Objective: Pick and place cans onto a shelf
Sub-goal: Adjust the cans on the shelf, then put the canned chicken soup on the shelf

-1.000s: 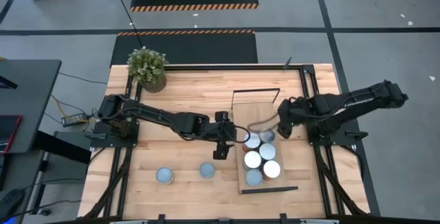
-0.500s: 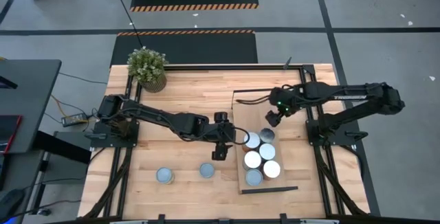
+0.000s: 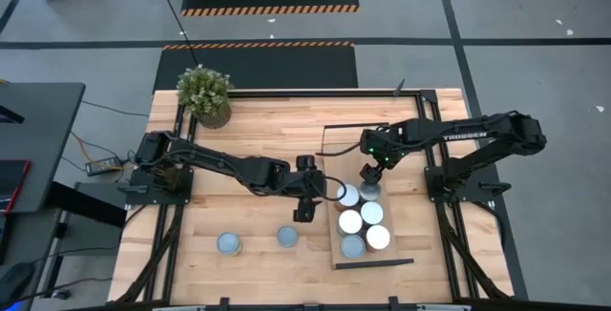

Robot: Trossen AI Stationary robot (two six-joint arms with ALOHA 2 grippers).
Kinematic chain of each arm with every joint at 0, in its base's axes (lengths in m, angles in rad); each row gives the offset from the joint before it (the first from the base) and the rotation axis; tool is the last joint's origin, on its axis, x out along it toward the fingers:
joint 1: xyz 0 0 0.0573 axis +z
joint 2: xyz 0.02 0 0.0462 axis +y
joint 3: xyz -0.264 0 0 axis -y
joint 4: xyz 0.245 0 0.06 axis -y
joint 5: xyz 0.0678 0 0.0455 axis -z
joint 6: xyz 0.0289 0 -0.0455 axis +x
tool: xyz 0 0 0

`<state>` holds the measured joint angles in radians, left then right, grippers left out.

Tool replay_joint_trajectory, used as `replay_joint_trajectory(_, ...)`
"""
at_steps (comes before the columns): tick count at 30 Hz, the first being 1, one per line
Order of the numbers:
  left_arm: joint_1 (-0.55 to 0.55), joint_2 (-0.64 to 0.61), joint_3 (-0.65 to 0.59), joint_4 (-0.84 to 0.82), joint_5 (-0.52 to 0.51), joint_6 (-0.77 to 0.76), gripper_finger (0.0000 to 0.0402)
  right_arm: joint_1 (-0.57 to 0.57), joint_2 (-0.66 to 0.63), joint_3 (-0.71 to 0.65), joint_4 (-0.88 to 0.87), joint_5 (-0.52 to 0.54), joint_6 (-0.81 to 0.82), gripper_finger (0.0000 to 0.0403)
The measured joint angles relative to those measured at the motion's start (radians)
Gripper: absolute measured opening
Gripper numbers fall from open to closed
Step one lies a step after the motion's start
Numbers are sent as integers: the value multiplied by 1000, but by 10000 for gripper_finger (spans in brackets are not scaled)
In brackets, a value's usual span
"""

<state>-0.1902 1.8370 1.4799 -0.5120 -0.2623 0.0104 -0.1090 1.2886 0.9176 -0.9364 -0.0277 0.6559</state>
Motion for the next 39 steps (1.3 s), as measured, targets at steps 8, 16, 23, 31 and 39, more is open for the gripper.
replay_joint_trajectory(8,0,1,0,7,0,-23,302,47,-14,0,-15,0,14,334)
replay_joint_trajectory(16,0,60,-1,87,0,-33,302,62,-31,0,-52,32,13,334)
replay_joint_trajectory(23,4,89,0,163,-10,-21,302,93,-111,0,-80,75,14,334)
replay_joint_trajectory(31,4,89,0,218,-19,-1,302,179,-205,0,-94,179,73,334)
replay_joint_trajectory(39,-24,37,-1,125,-99,1,302,301,-264,0,-84,292,84,334)
